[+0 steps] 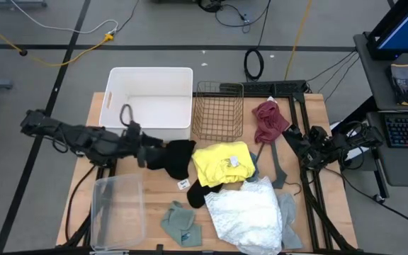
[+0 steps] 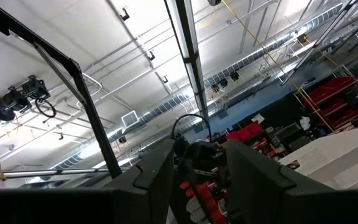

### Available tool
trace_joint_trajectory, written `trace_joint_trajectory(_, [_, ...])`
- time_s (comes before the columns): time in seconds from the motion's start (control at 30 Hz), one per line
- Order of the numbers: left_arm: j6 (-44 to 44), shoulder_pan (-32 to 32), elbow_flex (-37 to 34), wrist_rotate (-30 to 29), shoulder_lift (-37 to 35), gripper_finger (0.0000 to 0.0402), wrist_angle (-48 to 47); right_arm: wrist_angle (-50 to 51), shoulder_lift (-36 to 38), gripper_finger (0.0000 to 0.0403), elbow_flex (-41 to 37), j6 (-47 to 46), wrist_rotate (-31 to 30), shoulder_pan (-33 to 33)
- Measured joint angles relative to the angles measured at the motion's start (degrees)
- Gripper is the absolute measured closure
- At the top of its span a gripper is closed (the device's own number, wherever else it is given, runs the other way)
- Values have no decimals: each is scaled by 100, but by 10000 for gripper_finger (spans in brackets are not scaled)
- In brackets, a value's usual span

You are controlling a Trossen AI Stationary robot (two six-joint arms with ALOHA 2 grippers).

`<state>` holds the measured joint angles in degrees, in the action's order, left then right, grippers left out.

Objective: Pick & Place Cloths
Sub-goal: Put the black pants into the wire basket

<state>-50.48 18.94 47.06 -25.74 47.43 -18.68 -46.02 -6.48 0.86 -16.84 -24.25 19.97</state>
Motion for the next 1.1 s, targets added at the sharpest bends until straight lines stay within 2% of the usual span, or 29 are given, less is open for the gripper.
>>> trace_joint_trajectory(0.27, [-865,4,1278,1075,1175,55,-1378,157,-2,261,0,0,2,0])
trace_joint_trajectory(0.4, [-1214,42,1753,1387,1589,55,-2048,302,-2,261,0,0,2,2])
trace_joint_trajectory(0.57, [-1454,181,2263,1412,1986,55,-2735,310,-2,261,0,0,2,2])
trace_joint_trajectory(0.67, [-1476,231,2434,1375,2182,55,-2794,311,-2,261,0,0,2,2])
trace_joint_trajectory(1.1, [-1438,92,2480,1169,3047,55,-3088,306,-2,261,0,-2,2,2])
